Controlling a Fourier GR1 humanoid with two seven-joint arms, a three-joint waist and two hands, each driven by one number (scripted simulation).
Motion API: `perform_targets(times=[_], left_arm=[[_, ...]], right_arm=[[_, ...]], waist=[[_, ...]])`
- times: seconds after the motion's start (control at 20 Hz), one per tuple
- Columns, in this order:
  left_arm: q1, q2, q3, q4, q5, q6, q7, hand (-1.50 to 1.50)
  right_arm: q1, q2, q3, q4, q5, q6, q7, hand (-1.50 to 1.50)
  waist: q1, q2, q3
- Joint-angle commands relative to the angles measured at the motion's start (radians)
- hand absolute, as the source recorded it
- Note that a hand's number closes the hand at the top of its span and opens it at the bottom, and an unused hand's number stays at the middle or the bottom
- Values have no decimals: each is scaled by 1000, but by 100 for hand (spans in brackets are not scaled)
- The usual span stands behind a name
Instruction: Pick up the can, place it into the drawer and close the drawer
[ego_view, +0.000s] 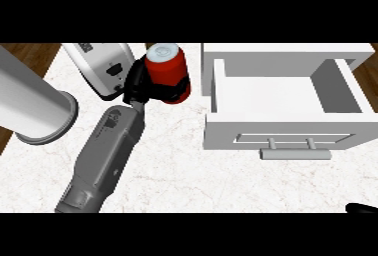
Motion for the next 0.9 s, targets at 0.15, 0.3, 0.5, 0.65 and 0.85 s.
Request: perform_targets(times=[0.15,0.3,0.5,0.65,0.85], left_arm=[[-82,-1,-75,-197,10,93,244,150],[-192,-4,-177,-205,62,228,326,150],[-329,-4,-202,-161,49,278,396,150],[-444,-4,-177,-19,54,299,364,150],[-542,-4,-119,96,68,263,377,150]], right_arm=[[-43,-29,-28,38,-24,5,7,-150],[-3,-22,-53,-5,-61,13,9,-150],[-43,-39,-40,7,-43,8,29,-150],[-38,0,4,24,1,-6,4,-150],[-23,-6,-10,-27,-8,-13,40,-150]], waist=[[-1,3,0],[-18,1,0],[-19,4,0],[-31,10,0],[-32,10,0]])
